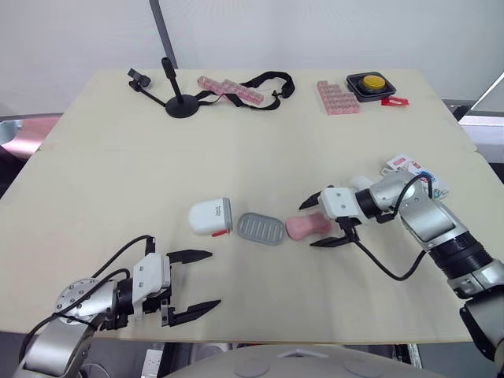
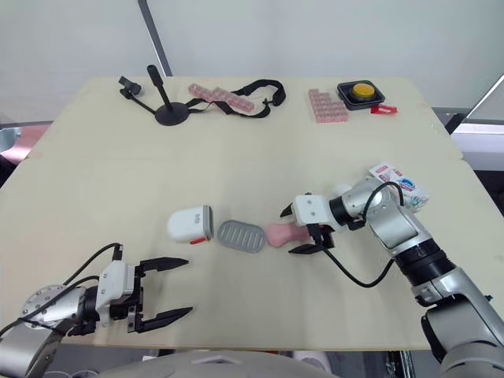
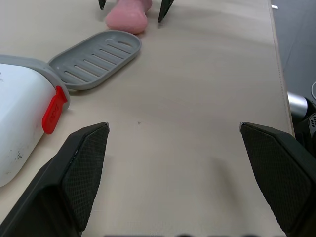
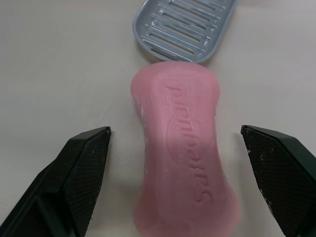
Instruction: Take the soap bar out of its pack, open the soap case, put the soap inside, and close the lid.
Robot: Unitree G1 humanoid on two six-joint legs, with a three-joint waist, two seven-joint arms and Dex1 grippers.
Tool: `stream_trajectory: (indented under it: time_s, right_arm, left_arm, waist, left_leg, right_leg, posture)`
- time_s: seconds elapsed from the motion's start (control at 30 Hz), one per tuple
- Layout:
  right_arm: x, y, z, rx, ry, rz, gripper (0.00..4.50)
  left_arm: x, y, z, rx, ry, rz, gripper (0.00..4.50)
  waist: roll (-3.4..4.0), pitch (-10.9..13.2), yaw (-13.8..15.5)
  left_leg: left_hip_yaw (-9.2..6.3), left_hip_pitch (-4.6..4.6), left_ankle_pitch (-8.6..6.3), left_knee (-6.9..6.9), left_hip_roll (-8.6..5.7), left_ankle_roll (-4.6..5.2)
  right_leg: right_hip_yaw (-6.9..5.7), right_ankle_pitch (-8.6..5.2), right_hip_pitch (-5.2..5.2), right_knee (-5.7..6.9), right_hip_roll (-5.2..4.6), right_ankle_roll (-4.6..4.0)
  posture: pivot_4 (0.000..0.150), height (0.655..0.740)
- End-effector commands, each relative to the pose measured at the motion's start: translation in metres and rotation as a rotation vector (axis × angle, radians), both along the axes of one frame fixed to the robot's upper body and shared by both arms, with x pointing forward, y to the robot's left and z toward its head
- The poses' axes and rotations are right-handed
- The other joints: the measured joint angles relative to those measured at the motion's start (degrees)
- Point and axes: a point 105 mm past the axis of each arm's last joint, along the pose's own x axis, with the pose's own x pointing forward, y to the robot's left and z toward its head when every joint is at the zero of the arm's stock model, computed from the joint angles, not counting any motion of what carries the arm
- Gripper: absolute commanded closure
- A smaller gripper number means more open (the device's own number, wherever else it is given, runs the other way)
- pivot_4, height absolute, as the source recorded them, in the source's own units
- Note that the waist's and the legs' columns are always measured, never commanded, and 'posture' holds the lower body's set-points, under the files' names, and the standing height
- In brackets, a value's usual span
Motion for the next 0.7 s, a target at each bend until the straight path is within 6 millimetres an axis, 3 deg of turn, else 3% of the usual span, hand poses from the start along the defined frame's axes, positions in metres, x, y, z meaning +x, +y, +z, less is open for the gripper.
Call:
stream_trajectory:
  time_s: [0.03,0.27,0.47,0.7]
  right_arm:
    - [0.005,0.003,0.005,-0.012,-0.037,0.017,0.54]
    - [0.007,0.004,0.001,-0.022,-0.037,0.019,2.75]
    - [0.002,0.006,0.008,-0.008,-0.049,0.056,2.80]
    - [-0.002,0.040,0.048,0.109,-0.052,0.020,2.80]
  left_arm:
    - [0.002,0.000,0.008,0.001,-0.053,-0.004,0.00]
    - [0.005,-0.002,0.009,-0.001,-0.066,0.011,0.00]
    - [0.003,-0.002,0.007,0.001,-0.063,0.020,0.00]
    - [0.012,0.015,0.002,0.025,-0.065,0.084,0.00]
  waist:
    - [0.00,0.0,0.0]
    - [-0.04,0.0,0.1]
    - [-0.06,0.0,0.1]
    - [-0.04,0.0,0.0]
  left_leg:
    - [0.00,0.00,0.00,0.00,0.00,0.00]
    - [0.01,0.01,0.01,0.02,0.00,-0.01]
    - [0.01,0.02,0.01,0.04,0.01,-0.01]
    - [0.01,0.04,0.02,0.05,0.09,-0.04]
  right_leg:
    - [0.00,0.00,0.00,0.01,0.00,0.00]
    - [0.02,0.00,0.02,0.06,0.00,0.00]
    - [0.01,0.00,0.02,0.06,0.00,0.00]
    - [0.03,0.00,-0.02,0.09,0.10,0.00]
  posture:
    - [0.150,0.7400]
    - [0.150,0.7400]
    - [0.150,0.7400]
    - [0.150,0.7400]
